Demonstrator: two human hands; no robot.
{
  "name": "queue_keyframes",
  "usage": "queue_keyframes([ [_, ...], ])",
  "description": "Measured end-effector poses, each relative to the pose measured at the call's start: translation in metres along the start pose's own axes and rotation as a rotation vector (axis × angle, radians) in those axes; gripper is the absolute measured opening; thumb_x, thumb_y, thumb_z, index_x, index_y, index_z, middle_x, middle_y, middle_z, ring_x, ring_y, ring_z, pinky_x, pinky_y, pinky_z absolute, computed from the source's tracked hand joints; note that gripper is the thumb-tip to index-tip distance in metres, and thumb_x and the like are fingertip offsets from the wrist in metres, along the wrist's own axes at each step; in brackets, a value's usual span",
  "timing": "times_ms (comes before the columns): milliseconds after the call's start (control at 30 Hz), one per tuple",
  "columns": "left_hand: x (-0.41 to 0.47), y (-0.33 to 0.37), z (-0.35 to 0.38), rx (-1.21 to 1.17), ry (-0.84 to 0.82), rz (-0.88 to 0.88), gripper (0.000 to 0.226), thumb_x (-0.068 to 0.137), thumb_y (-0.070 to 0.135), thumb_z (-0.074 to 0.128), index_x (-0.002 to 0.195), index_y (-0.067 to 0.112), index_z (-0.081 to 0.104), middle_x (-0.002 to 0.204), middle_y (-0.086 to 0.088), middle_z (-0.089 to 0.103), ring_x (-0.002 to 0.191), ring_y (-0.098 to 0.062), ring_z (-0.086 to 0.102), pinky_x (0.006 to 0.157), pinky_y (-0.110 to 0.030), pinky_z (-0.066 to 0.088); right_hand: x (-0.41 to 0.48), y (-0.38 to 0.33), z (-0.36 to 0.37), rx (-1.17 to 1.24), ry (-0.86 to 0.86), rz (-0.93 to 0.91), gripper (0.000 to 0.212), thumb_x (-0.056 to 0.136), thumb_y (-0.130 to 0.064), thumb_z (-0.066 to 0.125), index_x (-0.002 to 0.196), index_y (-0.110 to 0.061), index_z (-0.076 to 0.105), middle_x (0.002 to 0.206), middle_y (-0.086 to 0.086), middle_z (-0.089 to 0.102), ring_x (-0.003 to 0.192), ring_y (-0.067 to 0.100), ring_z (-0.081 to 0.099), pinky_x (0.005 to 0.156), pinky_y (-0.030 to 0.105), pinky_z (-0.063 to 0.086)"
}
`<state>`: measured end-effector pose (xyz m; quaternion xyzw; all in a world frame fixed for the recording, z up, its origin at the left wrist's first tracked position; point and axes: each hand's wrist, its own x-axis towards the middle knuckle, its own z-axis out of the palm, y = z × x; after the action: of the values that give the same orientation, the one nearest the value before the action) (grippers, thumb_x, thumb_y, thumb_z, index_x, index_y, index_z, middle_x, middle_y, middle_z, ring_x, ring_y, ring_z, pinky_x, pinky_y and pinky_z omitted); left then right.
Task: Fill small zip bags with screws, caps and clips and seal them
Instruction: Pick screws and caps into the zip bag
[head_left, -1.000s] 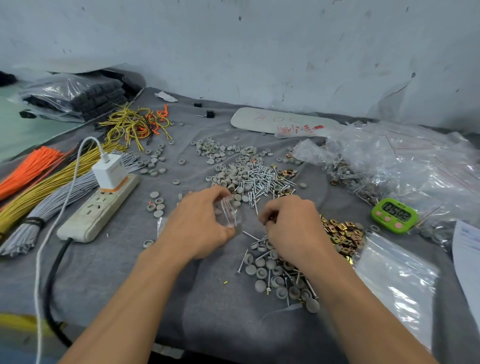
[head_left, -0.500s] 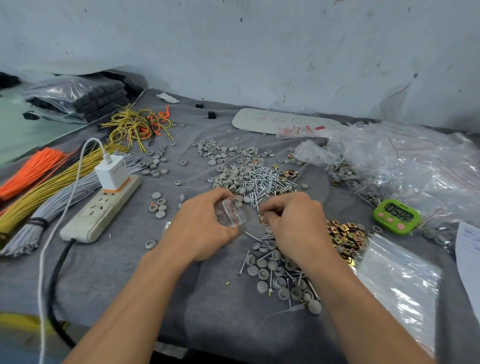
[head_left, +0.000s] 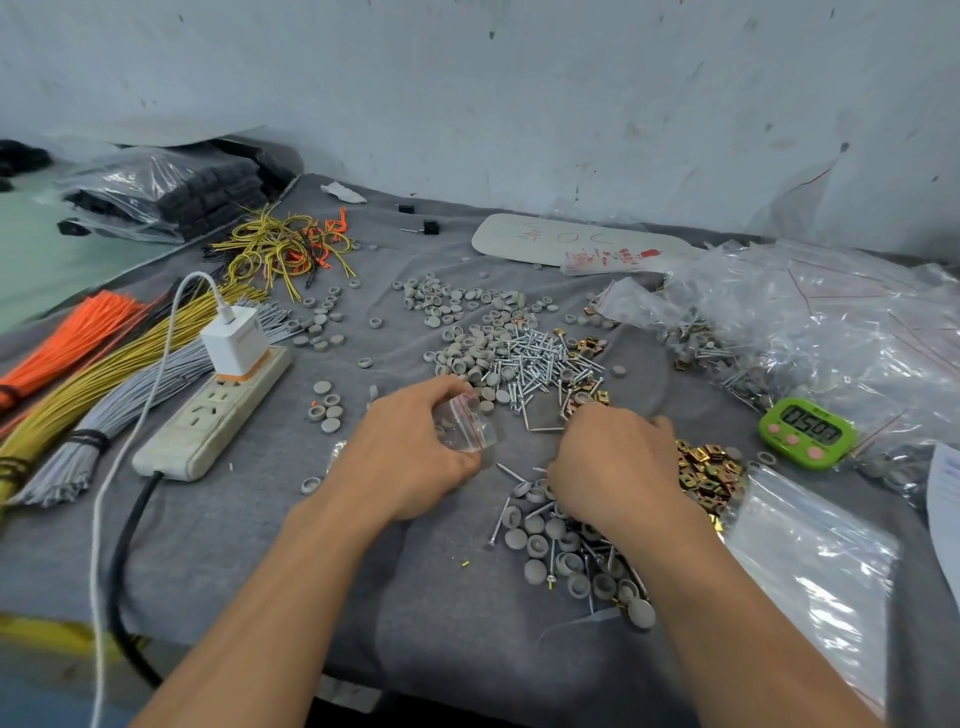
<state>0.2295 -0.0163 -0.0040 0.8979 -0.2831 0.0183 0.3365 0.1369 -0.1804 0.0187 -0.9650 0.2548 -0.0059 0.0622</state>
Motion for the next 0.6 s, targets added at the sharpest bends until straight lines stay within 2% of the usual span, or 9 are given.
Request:
queue_keyframes([
  [67, 0.0, -0.001, 0.0, 0.001, 0.005, -0.001, 0.053, 0.066, 0.034, 0.079, 0.114, 0.045, 0.062, 0.08, 0.033, 0.053, 0.079, 0.032, 0.045, 0.061, 0.003, 0.036, 0.0, -0.003, -0.001, -0.03, 0.023, -0.064, 0.002, 0.083, -0.023, 0.062, 0.081, -0.022, 0.061, 0.091, -0.001, 0.063, 0.098, 0.026, 0.062, 0.097, 0.041, 0.039],
  [167, 0.0, -0.001, 0.0, 0.007, 0.013, 0.002, 0.054, 0.065, 0.034, 0.08, 0.114, 0.045, 0.062, 0.08, 0.033, 0.052, 0.079, 0.032, 0.045, 0.062, 0.002, 0.036, -0.003, -0.009, -0.003, 0.041, -0.121, -0.187, 0.018, 0.089, -0.024, 0.063, 0.102, -0.028, 0.075, 0.104, -0.003, 0.073, 0.099, 0.022, 0.066, 0.095, 0.037, 0.052],
  [333, 0.0, 0.001, 0.0, 0.03, 0.0, -0.008, 0.055, 0.067, 0.035, 0.079, 0.118, 0.045, 0.061, 0.083, 0.032, 0.052, 0.072, 0.019, 0.049, 0.058, -0.003, 0.033, -0.003, -0.009, -0.002, 0.074, -0.204, -0.228, 0.014, 0.095, -0.028, 0.066, 0.107, -0.024, 0.072, 0.108, 0.002, 0.072, 0.102, 0.025, 0.067, 0.092, 0.04, 0.057],
  [467, -0.001, 0.001, 0.001, 0.029, -0.005, -0.008, 0.056, 0.067, 0.033, 0.079, 0.119, 0.043, 0.061, 0.091, 0.023, 0.058, 0.078, 0.015, 0.05, 0.064, -0.005, 0.034, -0.004, -0.015, -0.004, -0.004, -0.245, -0.264, 0.02, 0.097, -0.011, 0.061, 0.113, -0.016, 0.072, 0.111, 0.004, 0.071, 0.105, 0.026, 0.067, 0.09, 0.04, 0.059],
  [600, -0.001, 0.002, 0.001, 0.041, -0.013, -0.009, 0.056, 0.068, 0.034, 0.079, 0.12, 0.043, 0.061, 0.092, 0.023, 0.058, 0.078, 0.015, 0.049, 0.063, -0.004, 0.033, -0.006, -0.011, 0.0, 0.08, -0.152, -0.246, 0.02, 0.094, -0.01, 0.06, 0.104, -0.022, 0.073, 0.098, 0.001, 0.071, 0.09, 0.022, 0.067, 0.078, 0.034, 0.058],
])
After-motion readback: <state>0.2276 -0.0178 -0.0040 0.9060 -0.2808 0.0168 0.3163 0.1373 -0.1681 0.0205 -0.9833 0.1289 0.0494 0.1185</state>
